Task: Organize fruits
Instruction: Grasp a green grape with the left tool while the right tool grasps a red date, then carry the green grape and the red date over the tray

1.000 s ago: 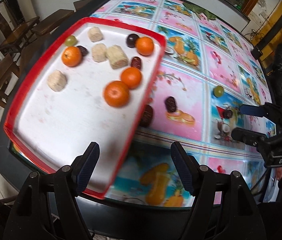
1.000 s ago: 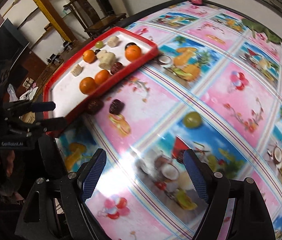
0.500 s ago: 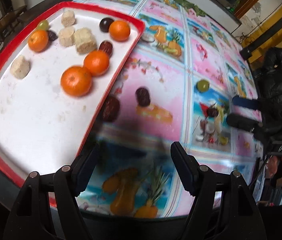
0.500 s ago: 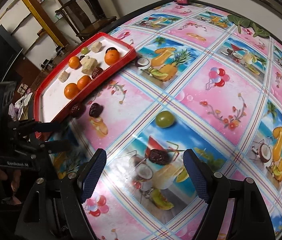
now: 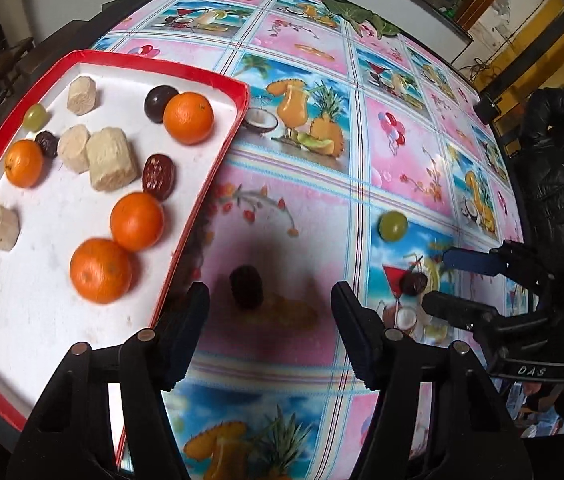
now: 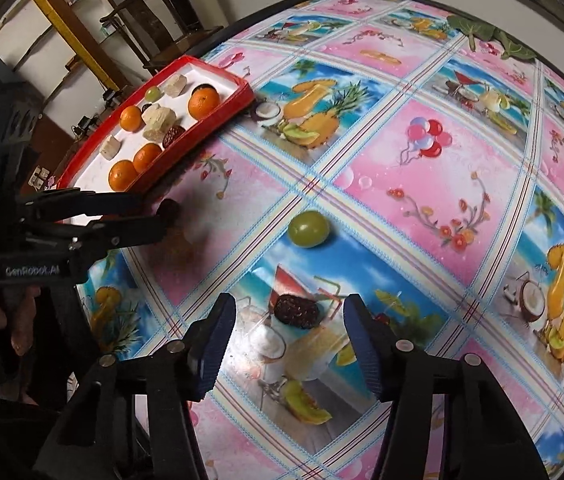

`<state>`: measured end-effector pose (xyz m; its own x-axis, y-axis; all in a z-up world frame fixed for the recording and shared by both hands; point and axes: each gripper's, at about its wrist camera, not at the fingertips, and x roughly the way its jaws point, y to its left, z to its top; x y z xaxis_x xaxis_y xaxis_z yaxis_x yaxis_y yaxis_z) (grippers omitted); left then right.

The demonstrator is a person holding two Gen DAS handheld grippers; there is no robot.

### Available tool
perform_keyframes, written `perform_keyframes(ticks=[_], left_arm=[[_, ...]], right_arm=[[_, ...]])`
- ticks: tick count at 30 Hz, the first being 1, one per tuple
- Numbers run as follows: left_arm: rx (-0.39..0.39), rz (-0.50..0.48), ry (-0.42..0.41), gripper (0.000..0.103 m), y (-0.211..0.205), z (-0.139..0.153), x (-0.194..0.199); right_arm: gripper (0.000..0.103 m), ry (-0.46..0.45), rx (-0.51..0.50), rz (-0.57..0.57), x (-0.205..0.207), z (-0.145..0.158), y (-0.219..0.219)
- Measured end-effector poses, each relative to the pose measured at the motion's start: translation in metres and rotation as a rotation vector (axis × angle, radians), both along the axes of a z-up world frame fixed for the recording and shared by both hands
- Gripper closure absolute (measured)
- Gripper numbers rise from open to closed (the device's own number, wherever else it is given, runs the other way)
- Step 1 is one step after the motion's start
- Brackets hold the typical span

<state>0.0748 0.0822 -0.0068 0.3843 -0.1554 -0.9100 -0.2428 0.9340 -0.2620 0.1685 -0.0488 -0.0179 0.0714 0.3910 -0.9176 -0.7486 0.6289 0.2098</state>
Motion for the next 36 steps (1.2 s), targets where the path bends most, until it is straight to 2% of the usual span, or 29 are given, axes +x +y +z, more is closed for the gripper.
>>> perform_keyframes(ticks=[5, 7, 9, 11, 13, 19, 21, 23, 24, 31, 36], left_arm=[[-0.013, -0.053, -0.012, 0.041, -0.011, 0.005, 0.022], [-0.021, -0.091, -0.010, 0.041, -0.022, 0.005, 0.036], [-0.020, -0.142, -0.001, 0.049, -0.036, 0.003, 0.050], [-0.021, -0.187, 0.004, 0.050, -0.048, 0.001, 0.061], [-0.013, -0.230, 0.007, 0.051, -0.060, 0.000, 0.069], [0.011, -0.330, 0.025, 0.053, -0.083, -0.004, 0.077], [0.017, -0.352, 0.040, 0.069, -0.089, -0.009, 0.078], [0.027, -0.368, 0.051, 0.078, -0.095, -0.014, 0.079], [0.038, -0.372, 0.054, 0.083, -0.098, -0.017, 0.080], [0.025, -0.337, 0.052, 0.084, -0.090, -0.016, 0.075], [0.011, -0.288, 0.062, 0.084, -0.074, -0.012, 0.055]], right_arm=[[0.046, 0.008, -0.002, 0.005, 0.004, 0.001, 0.003], [0.052, 0.020, -0.007, 0.006, 0.004, -0.003, 0.003], [0.056, 0.027, -0.013, 0.001, 0.003, -0.007, 0.003], [0.061, 0.018, -0.013, -0.007, 0.002, -0.012, 0.002], [0.075, 0.010, -0.026, -0.025, 0.002, -0.018, 0.001], [0.075, 0.012, -0.020, -0.064, 0.001, -0.019, -0.021], [0.075, 0.018, -0.024, -0.075, 0.002, -0.019, -0.029], [0.075, 0.023, -0.026, -0.082, 0.003, -0.018, -0.035], [0.075, 0.024, -0.027, -0.087, 0.003, -0.018, -0.036], [0.075, 0.020, -0.015, -0.081, 0.002, -0.013, -0.032], [0.075, 0.013, -0.005, -0.053, 0.000, -0.011, -0.018]])
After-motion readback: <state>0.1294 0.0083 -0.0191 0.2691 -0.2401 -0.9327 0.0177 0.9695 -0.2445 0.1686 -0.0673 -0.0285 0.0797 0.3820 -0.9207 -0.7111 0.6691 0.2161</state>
